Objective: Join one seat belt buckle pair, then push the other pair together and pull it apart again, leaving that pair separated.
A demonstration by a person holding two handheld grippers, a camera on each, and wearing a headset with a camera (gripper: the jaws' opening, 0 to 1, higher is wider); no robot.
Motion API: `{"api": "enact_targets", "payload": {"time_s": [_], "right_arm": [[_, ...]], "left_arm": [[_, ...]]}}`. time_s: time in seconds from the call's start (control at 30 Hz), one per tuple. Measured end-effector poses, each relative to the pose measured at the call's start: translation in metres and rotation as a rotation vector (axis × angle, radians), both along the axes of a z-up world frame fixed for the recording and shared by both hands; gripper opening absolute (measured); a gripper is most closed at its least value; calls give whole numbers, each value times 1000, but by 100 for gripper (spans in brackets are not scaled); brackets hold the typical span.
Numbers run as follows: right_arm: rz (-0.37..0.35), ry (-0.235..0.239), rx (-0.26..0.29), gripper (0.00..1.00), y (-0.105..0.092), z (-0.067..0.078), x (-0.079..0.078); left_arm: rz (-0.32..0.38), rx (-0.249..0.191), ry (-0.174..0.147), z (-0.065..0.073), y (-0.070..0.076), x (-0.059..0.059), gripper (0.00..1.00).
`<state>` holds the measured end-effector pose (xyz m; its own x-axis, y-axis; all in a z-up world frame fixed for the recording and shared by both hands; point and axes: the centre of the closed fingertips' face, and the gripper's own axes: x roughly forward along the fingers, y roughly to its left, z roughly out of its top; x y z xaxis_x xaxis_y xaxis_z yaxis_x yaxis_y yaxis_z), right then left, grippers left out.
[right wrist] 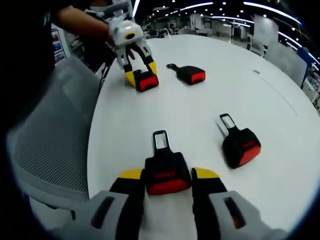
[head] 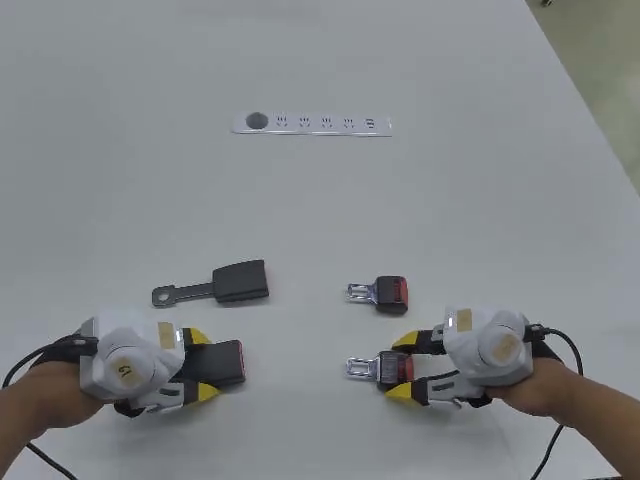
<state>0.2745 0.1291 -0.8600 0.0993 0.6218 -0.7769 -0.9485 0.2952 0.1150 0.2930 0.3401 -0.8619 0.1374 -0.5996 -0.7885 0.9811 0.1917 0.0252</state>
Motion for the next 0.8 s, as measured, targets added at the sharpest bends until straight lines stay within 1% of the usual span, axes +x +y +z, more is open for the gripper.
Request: {"api": "enact_targets", "payload": {"time_s": [0.2,0.4,0.57,0.8], "right_arm": [[15,-2,7,39,-1,-1,0],[26,0,18,38,-1,-1,0],[29,-1,23,38,-1,0,1],[27,-4,35,38,4,0,3]], "left_arm": [[-61,20,18,0,-2,-3,35],[-112,43,21,2,-3,-4,35],[-131,54,26,3,-3,-4,35],[-143,59,29,2,-2,-4,35]]}}
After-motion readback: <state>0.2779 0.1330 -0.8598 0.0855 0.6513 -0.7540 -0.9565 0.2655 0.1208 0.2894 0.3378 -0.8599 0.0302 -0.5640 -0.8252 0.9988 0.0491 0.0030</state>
